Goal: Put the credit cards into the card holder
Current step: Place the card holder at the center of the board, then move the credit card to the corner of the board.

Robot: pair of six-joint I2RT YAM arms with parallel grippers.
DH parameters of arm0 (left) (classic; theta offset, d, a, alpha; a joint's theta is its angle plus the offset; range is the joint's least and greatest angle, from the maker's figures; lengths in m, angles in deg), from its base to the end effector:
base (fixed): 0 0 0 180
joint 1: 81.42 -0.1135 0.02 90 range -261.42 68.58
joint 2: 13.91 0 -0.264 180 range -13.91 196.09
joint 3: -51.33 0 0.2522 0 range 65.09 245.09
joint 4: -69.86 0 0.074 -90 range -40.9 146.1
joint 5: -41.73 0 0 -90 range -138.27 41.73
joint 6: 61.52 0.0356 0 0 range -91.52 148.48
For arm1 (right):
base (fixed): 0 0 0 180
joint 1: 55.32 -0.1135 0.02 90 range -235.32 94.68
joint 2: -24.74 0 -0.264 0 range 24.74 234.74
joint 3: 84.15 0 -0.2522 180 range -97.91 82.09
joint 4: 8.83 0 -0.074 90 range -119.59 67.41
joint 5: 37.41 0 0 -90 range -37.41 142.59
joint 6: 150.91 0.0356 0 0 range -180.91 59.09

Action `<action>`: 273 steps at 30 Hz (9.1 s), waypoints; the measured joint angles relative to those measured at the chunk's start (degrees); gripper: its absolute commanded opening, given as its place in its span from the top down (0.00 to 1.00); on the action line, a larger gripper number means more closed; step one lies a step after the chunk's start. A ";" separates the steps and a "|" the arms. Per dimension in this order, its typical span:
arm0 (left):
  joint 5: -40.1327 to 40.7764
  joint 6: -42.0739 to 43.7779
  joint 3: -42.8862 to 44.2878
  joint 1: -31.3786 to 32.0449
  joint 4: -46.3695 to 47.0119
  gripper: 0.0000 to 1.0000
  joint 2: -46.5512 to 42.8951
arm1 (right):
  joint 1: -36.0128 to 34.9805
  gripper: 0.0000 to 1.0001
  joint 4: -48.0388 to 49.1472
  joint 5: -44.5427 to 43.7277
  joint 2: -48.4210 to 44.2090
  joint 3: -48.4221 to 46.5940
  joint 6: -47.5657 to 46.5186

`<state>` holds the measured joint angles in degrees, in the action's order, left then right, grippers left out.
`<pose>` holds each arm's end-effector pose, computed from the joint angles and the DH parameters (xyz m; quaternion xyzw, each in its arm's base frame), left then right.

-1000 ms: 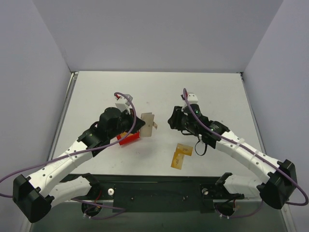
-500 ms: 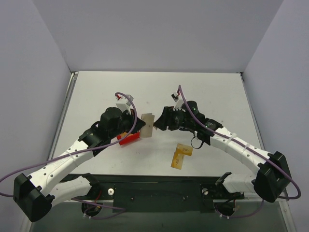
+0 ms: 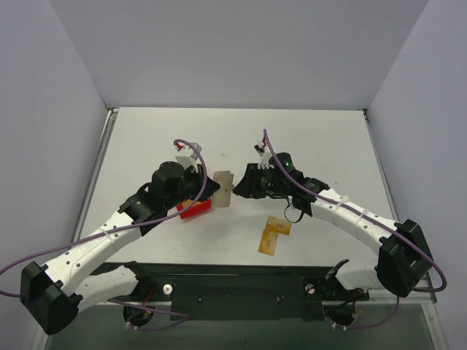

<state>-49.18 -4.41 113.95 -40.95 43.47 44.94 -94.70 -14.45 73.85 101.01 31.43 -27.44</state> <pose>0.1794 -0.1538 0.3139 0.0594 0.8299 -0.3366 0.4409 0.2286 0.2044 0.2860 -0.1498 0.7858 0.4649 0.3795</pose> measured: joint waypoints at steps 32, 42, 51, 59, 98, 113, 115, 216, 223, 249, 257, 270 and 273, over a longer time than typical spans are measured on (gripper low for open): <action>-5.92 -6.78 -4.61 0.11 16.68 0.52 24.35 | 7.65 1.00 -7.93 2.40 3.89 3.34 2.38; -4.63 -6.45 -4.79 0.11 14.93 0.47 24.76 | 8.35 1.00 -10.14 2.62 5.09 3.34 1.33; -3.50 -6.27 -5.07 0.11 14.05 0.46 24.17 | 8.66 1.00 -11.26 2.34 8.09 3.34 0.37; -2.47 -5.79 -5.40 0.11 12.83 0.46 23.23 | 8.66 0.75 -13.22 -2.56 8.15 3.34 -0.72; 4.96 1.03 -9.66 -6.43 3.93 0.42 -5.95 | 8.46 0.54 -17.57 -20.35 -5.92 11.21 1.53; 6.47 -0.94 -11.85 -0.72 4.31 0.45 0.57 | 2.10 0.60 -18.34 -23.02 -1.27 14.21 7.39; 6.45 -1.01 -11.89 -0.44 4.55 0.45 0.83 | 1.60 0.62 -18.18 -22.97 -1.27 14.78 7.67; 3.56 -4.35 -16.59 1.11 11.15 0.46 5.35 | -19.21 0.69 -8.37 -24.98 -0.94 20.87 17.03; 3.34 -4.42 -16.59 1.11 11.15 0.46 5.33 | -19.23 0.69 -12.74 -25.94 -3.80 21.94 18.16; 1.81 -5.22 -16.59 1.11 12.68 0.47 8.15 | -20.74 0.68 -14.99 -20.76 -13.46 28.06 19.71; 1.55 -5.55 -16.59 1.60 13.35 0.47 9.68 | -21.00 0.67 -13.35 -17.68 -16.39 30.53 20.35; 1.46 -5.62 -16.59 1.84 13.81 0.47 10.73 | -21.05 0.66 -8.55 -12.13 -17.70 33.14 20.26; 1.46 -5.66 -16.59 1.86 13.99 0.47 11.02 | -21.05 0.64 -7.98 -11.28 -18.60 33.88 20.13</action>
<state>-47.71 -10.07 97.36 -39.09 57.46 55.96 -115.74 -22.43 62.57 82.41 65.31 -7.31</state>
